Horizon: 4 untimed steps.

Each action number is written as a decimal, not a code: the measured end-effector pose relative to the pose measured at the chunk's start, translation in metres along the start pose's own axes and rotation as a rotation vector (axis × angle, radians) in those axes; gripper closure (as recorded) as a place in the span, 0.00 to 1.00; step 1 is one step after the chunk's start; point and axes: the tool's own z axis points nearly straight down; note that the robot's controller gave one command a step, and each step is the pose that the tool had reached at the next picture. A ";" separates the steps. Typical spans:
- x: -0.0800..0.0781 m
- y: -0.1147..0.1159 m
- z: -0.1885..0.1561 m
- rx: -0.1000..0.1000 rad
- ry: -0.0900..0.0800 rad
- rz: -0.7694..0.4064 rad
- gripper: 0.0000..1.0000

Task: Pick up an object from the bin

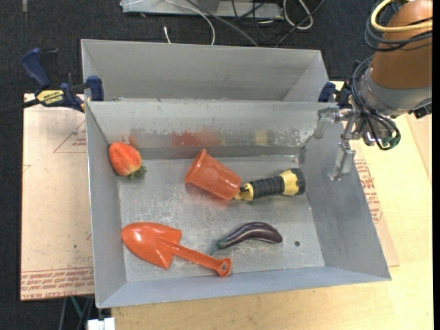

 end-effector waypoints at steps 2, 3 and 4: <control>0.018 0.074 0.139 0.000 -0.010 0.010 0.00; -0.003 0.085 0.076 0.007 -0.024 -0.276 0.00; 0.017 0.080 0.160 -0.003 -0.004 -0.010 0.00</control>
Offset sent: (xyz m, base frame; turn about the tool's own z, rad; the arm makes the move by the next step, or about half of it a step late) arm -0.0233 0.0876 -0.1681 0.0127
